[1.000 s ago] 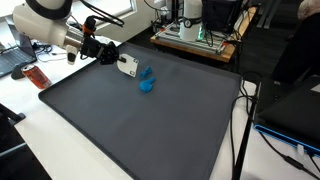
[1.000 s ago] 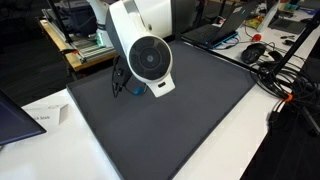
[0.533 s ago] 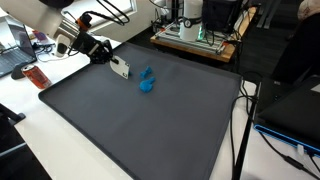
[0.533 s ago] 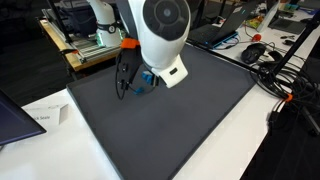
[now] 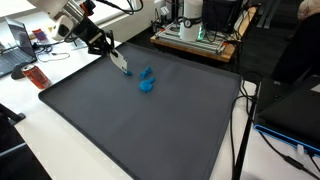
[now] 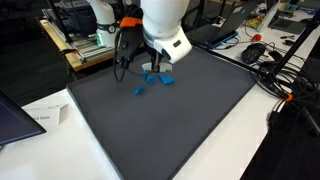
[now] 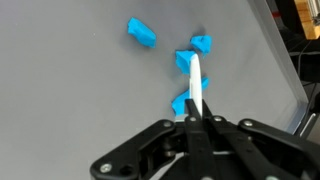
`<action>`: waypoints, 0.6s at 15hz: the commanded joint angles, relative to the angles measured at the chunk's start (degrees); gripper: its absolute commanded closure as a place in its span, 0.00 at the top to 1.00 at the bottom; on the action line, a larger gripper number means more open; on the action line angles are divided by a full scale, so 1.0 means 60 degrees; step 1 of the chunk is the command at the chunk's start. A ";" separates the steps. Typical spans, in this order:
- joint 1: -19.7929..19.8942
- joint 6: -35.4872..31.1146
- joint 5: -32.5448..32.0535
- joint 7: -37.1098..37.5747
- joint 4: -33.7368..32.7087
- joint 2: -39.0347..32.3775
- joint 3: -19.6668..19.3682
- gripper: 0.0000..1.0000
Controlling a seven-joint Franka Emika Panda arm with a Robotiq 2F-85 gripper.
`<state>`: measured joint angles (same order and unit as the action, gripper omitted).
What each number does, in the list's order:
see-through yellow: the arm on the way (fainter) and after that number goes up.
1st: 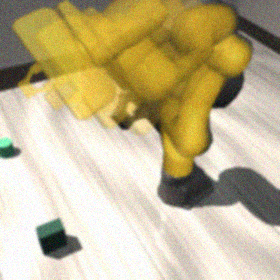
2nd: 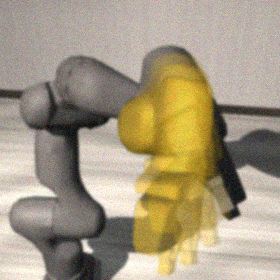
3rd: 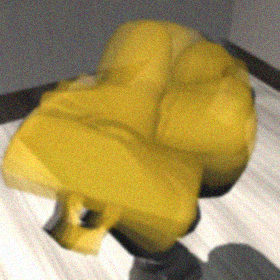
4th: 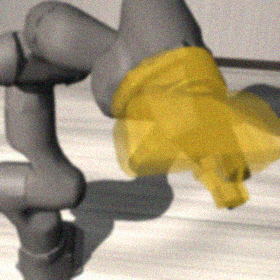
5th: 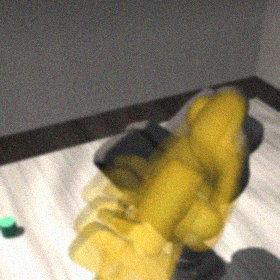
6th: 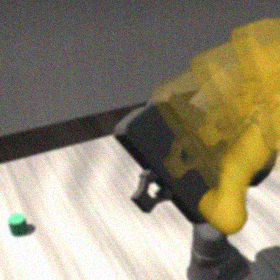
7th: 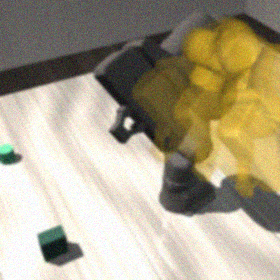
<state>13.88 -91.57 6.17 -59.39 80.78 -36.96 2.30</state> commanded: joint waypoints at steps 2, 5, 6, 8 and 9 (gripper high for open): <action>-0.0265 -0.1411 -0.0132 0.0801 0.2235 0.1588 -0.0322 0.01; -0.0299 -0.2528 -0.0045 0.1559 0.3310 0.2253 -0.0466 0.01; -0.0289 -0.2838 -0.0017 0.1791 0.3632 0.2440 -0.0505 0.01; -0.0270 -0.3483 0.0055 0.2269 0.4353 0.2882 -0.0583 0.01; -0.0288 -0.3804 0.0061 0.2549 0.4722 0.3120 -0.0629 0.01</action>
<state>12.73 -108.66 5.98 -48.25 100.28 -24.46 -0.30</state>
